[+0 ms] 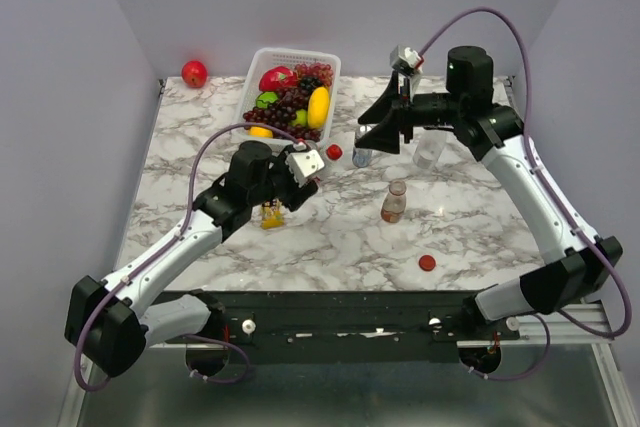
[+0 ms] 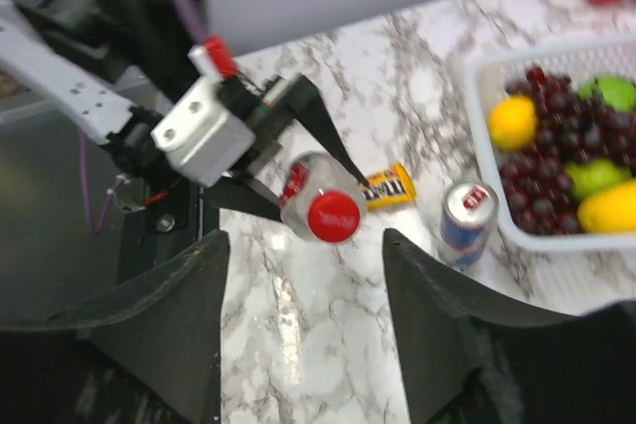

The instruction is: Screw on the bottle caps

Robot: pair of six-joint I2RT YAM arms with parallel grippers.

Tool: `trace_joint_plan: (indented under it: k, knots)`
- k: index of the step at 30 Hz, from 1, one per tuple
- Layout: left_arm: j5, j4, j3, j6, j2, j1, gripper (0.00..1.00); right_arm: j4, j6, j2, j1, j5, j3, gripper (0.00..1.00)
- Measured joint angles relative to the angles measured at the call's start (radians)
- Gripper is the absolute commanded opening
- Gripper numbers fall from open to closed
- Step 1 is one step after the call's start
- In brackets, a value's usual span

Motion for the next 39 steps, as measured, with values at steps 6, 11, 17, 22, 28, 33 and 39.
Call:
trace_joint_plan:
  k: [6, 11, 17, 22, 28, 33, 39]
  knots:
    - [0.291, -0.032, 0.112, -0.064, 0.007, -0.001, 0.00, 0.138, -0.034, -0.055, 0.009, -0.129, -0.068, 0.84]
    - [0.380, -0.046, 0.144, -0.074, 0.018, -0.001, 0.00, 0.191, -0.024, -0.027, 0.008, -0.176, -0.095, 0.80]
    - [0.419, -0.063, 0.148, -0.082, 0.040, 0.001, 0.00, 0.272, 0.038, -0.021, 0.008, -0.214, -0.121, 0.73]
    - [0.423, -0.053, 0.148, -0.101, 0.047, 0.001, 0.00, 0.353, 0.128, -0.011, 0.008, -0.264, -0.133, 0.73]
    - [0.423, -0.024, 0.148, -0.127, 0.052, 0.001, 0.00, 0.409, 0.204, -0.009, 0.008, -0.290, -0.150, 0.73]
    - [0.422, 0.003, 0.148, -0.150, 0.052, 0.001, 0.00, 0.435, 0.236, 0.000, 0.008, -0.290, -0.155, 0.68]
    - [0.422, 0.021, 0.148, -0.168, 0.053, 0.002, 0.00, 0.457, 0.266, 0.010, 0.008, -0.290, -0.167, 0.61]
